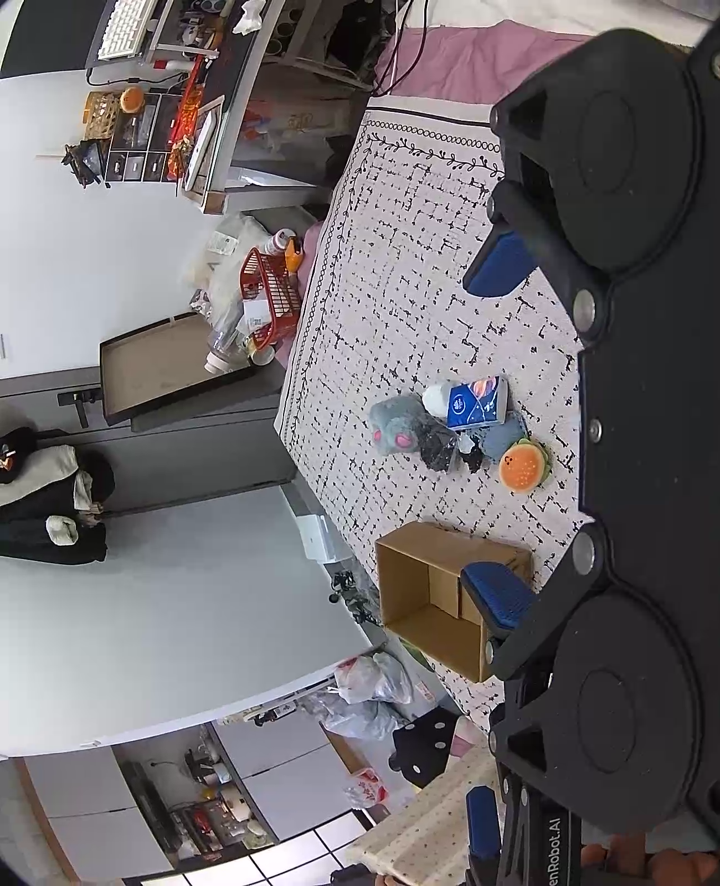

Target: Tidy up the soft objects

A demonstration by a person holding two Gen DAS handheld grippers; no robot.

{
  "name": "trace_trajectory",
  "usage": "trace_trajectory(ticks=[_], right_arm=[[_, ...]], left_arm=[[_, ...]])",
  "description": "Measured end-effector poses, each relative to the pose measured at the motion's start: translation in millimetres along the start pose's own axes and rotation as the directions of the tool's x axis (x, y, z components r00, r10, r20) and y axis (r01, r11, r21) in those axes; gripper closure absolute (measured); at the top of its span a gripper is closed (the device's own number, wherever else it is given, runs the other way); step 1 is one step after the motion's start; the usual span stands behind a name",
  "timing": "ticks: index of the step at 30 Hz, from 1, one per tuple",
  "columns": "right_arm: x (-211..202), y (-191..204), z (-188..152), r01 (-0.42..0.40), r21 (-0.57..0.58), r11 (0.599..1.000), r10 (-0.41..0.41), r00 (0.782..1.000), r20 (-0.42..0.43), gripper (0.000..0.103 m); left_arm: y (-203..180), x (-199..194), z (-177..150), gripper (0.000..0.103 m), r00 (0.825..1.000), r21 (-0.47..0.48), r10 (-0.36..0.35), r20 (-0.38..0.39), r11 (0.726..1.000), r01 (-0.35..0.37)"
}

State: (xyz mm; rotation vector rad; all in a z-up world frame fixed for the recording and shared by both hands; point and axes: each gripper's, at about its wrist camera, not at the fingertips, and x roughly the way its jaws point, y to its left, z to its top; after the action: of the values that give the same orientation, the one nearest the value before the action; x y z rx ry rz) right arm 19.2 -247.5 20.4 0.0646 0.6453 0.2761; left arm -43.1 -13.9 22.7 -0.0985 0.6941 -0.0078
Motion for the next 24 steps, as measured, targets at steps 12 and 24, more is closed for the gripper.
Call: trace_trajectory(ticks=[12,24], right_arm=[[-3.1,2.3,-0.5,-0.005,-0.003,1.0,0.005,1.0,-0.007,0.0],[1.4,-0.7,-0.2,-0.015,-0.008,1.0,0.015,1.0,-0.025,0.0]], left_arm=[[3.2,-6.0,0.2,0.0,1.0,-0.006,0.009,0.004,1.0,-0.009],[2.0,-1.8,0.5,0.0,1.0,-0.013,0.001,-0.013,1.0,-0.001]])
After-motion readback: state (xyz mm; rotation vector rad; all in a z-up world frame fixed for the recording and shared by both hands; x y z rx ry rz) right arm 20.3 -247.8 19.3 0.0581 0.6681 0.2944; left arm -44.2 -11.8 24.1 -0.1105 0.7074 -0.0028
